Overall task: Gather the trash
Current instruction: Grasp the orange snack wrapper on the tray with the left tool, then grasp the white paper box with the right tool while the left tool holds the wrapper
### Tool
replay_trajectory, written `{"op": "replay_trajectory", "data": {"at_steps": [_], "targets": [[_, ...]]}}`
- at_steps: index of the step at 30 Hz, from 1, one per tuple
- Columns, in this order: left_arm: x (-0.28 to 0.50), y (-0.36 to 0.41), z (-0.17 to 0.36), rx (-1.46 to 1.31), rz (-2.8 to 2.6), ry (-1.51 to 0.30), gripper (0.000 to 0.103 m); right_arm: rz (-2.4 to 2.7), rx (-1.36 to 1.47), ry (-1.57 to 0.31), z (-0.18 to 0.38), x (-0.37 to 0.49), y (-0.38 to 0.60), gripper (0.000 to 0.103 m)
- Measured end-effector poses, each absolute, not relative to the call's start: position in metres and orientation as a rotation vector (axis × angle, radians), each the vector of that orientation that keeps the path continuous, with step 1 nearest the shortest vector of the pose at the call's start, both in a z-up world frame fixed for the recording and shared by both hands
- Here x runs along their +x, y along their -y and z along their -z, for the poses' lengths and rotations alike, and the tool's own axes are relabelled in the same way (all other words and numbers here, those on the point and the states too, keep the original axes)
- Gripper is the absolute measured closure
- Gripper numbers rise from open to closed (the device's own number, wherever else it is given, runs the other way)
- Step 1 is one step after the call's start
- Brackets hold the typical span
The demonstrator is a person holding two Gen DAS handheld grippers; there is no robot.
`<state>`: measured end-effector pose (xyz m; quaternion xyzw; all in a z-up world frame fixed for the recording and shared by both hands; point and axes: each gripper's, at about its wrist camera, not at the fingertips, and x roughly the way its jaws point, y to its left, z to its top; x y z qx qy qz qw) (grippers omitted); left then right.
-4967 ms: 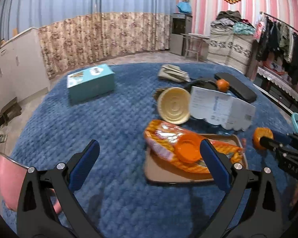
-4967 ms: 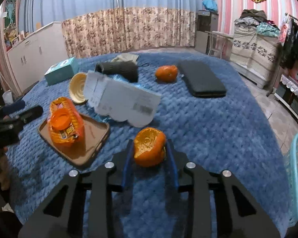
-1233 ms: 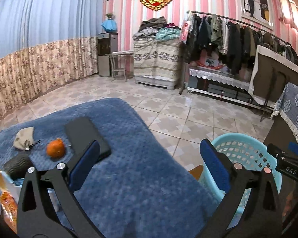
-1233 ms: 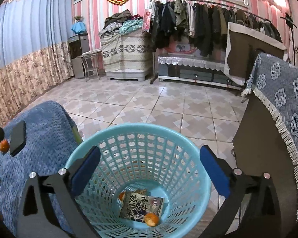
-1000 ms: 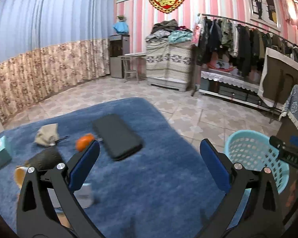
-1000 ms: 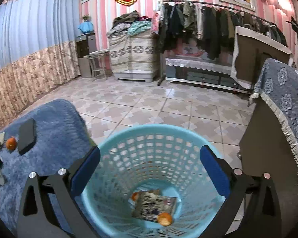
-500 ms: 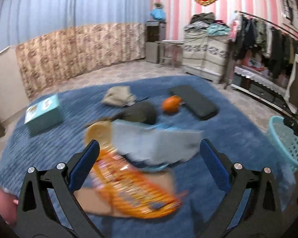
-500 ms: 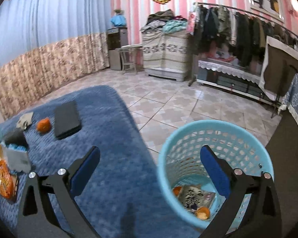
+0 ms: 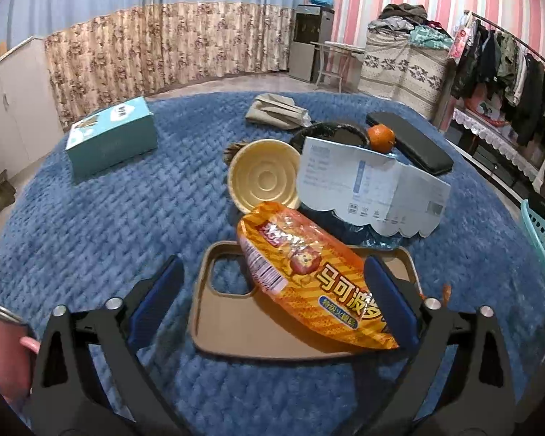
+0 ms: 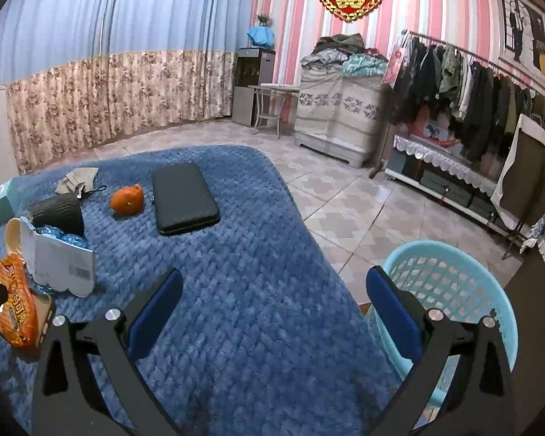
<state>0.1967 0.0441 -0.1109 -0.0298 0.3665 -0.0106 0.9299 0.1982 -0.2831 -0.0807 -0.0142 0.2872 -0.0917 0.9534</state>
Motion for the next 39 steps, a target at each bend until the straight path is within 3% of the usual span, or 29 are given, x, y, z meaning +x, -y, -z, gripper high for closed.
{"op": "replay_trajectory", "data": {"at_steps": [2,4,5,11,13,15,16,25,39], "targets": [[0.203,-0.041,0.119,-0.049,0.046,-0.796,0.018,0.156,0.023,-0.602,0.081,0.199,0.289,0.004],[0.208,-0.037,0.126,-0.049,0.062,-0.838,0.034,0.11,0.106,-0.612,0.081,0.199,0.299,0.004],[0.21,-0.036,0.127,-0.057,0.075,-0.845,0.035,0.099,0.127,-0.614,0.083,0.2,0.298,0.004],[0.206,-0.034,0.125,-0.073,0.08,-0.813,0.065,0.038,0.176,-0.627,0.09,0.205,0.285,0.004],[0.204,-0.04,0.124,-0.1,0.085,-0.807,0.084,-0.002,0.161,-0.638,0.092,0.209,0.272,0.004],[0.202,-0.048,0.122,-0.12,0.094,-0.801,0.091,-0.025,0.119,-0.641,0.094,0.211,0.259,0.004],[0.2,-0.05,0.119,-0.116,0.098,-0.791,0.101,-0.042,0.091,-0.644,0.094,0.213,0.25,0.004],[0.182,-0.076,0.079,-0.06,0.051,-0.68,0.102,-0.233,-0.044,-0.662,0.097,0.23,0.196,0.004],[0.172,-0.128,0.058,-0.121,-0.061,-0.645,0.102,-0.438,0.029,-0.678,0.112,0.264,0.171,0.007]]}}
